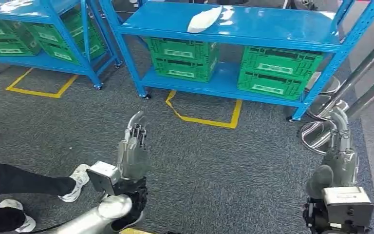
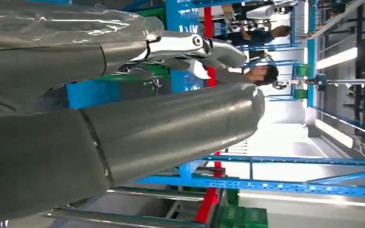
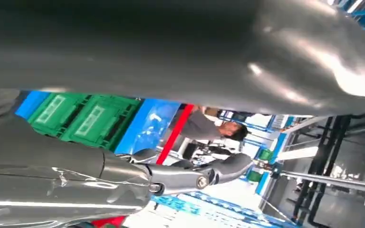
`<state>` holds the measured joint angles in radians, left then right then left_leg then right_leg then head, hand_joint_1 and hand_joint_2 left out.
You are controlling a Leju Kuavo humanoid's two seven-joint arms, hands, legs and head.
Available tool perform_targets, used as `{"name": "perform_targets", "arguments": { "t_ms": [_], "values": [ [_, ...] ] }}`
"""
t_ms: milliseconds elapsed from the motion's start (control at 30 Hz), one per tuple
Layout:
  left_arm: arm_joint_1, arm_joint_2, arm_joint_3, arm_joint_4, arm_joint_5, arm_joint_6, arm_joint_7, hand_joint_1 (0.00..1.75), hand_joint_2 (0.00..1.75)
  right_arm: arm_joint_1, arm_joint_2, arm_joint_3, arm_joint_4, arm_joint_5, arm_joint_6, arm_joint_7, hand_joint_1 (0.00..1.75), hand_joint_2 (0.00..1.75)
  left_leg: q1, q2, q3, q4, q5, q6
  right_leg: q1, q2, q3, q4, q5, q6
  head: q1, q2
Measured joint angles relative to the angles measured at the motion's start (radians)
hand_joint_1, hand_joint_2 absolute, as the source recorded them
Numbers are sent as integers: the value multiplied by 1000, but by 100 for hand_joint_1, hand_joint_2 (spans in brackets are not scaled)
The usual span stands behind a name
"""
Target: Take the parts from the cabinet and place them on the table.
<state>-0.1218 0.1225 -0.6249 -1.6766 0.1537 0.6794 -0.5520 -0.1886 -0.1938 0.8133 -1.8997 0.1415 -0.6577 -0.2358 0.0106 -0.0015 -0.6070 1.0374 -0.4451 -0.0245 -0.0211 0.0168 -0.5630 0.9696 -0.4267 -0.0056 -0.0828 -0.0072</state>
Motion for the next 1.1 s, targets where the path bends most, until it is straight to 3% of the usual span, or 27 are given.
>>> {"name": "perform_targets", "arguments": {
  "t_ms": [33,67,100,133,167,200,233,267,400,533,567,600,633,700,733,767,833,867,900,933,967,1000,1033,1067,1100],
  "values": [
    [-1,0,0,0,0,0,0,0,0,-1,0,0,0,0,1,-1,0,0,0,-1,24,-80,46,3,0,0,5,-1,-5,5,-4,0],
    [-2,0,0,0,0,0,0,0,0,-2,0,0,0,-1,1,0,0,0,-6,1,22,-83,8,6,3,4,9,0,-7,10,-1,0],
    [-1,0,0,-1,0,0,0,0,0,-3,0,1,0,-1,1,-1,0,0,-9,0,24,-80,0,14,3,5,4,-1,-10,17,-2,0],
    [1,0,0,-1,0,0,0,0,0,-4,0,2,0,-2,1,0,0,0,-11,-2,24,-80,28,20,2,4,6,-1,-15,24,1,0],
    [1,0,0,-1,1,-4,0,0,0,-4,0,2,0,-2,1,-1,0,0,-6,-2,28,-82,29,22,4,4,9,0,-20,29,4,0],
    [-1,-1,0,-1,1,-6,0,0,0,-4,0,2,0,-2,1,-1,0,0,-5,-3,29,-84,30,2,6,1,11,2,-30,-3,7,0],
    [-1,-1,0,-1,1,-6,0,0,0,-4,0,2,0,-2,1,-1,0,0,-4,-3,31,-84,31,4,6,0,11,2,-28,-26,11,0],
    [-1,-2,0,-1,2,-7,0,0,0,-4,0,2,0,-2,1,-2,0,0,-6,-4,32,-84,31,6,9,0,13,2,-29,-40,16,0],
    [-1,-2,0,-1,3,-10,0,0,0,-5,0,2,0,-2,1,-3,0,0,-7,-4,36,-84,27,16,9,0,22,-7,-23,-37,24,0],
    [-2,-3,0,-1,8,-19,-2,0,0,-4,0,2,0,-2,-1,-5,0,0,-9,-5,36,-83,24,25,9,0,27,-14,-20,-27,24,0],
    [-2,-3,0,-1,9,-20,-3,0,0,-4,0,2,0,-2,-2,-5,0,0,-10,-5,36,-82,23,25,8,0,28,-15,-20,-19,24,0],
    [-3,-3,0,-1,10,-21,-3,0,0,-4,0,2,0,-2,-3,-5,0,0,-12,-5,35,-80,21,28,6,0,30,-20,-19,-3,24,0],
    [-4,-3,0,-1,10,-21,-4,0,0,-4,0,2,0,-2,-3,-5,0,0,-21,-7,34,-75,17,42,-1,-1,34,-32,-17,31,23,0],
    [-7,-4,0,-1,10,-21,-6,0,0,-3,0,1,0,-2,-4,-5,0,0,-9,-5,47,-97,19,53,3,-1,38,-37,-25,53,23,0],
    [-7,-5,0,-1,10,-21,-7,0,0,0,0,0,0,-1,-4,-5,0,0,-5,-1,61,-110,23,55,-1,-4,29,-15,-33,51,22,0],
    [-9,-6,0,-1,10,-21,-8,0,0,-1,0,0,-1,2,-5,-7,0,0,-3,2,70,-115,22,60,1,-7,2,47,-67,48,29,0],
    [-10,-8,0,-1,10,-21,-8,0,0,2,0,1,-1,1,-5,-5,0,0,-2,5,75,-115,18,61,-1,-7,-90,226,-141,51,35,0],
    [-9,-8,0,-1,11,-21,-8,0,0,4,0,1,-1,1,-5,-5,0,0,-2,6,77,-115,15,60,-3,-7,-126,289,-157,53,35,0],
    [-8,-9,0,-1,11,-21,-8,0,0,6,0,1,0,1,-5,-4,0,0,-1,5,81,-114,12,56,-6,-8,-144,312,-150,55,37,0],
    [-7,-9,0,-1,11,-21,-8,0,0,6,0,1,0,1,-5,-4,0,0,2,4,88,-114,7,50,-10,-9,-132,276,-116,56,36,0],
    [-7,-9,0,-1,11,-21,-8,0,0,6,0,1,0,1,-5,-4,0,0,6,2,95,-113,1,42,-13,-11,-99,204,-70,58,37,0],
    [-7,-9,0,-1,11,-21,-8,0,0,6,0,1,0,1,-5,-4,0,0,11,1,105,-111,-6,33,-16,-13,-49,99,-14,61,37,0],
    [-7,-9,0,-1,11,-21,-8,0,0,6,0,1,0,1,-5,-4,0,0,14,1,114,-107,-16,23,-22,-16,-11,9,13,68,39,0],
    [-8,-9,0,-1,11,-21,-8,0,0,6,0,1,1,1,-5,-3,0,0,3,-1,111,-104,-22,13,-12,-13,5,-2,-12,72,48,0],
    [-9,-9,0,-1,11,-21,-8,0,0,6,0,2,0,1,-5,-5,0,0,5,-1,108,-100,-21,7,-13,-9,11,-1,-13,54,50,0]
  ]
}}
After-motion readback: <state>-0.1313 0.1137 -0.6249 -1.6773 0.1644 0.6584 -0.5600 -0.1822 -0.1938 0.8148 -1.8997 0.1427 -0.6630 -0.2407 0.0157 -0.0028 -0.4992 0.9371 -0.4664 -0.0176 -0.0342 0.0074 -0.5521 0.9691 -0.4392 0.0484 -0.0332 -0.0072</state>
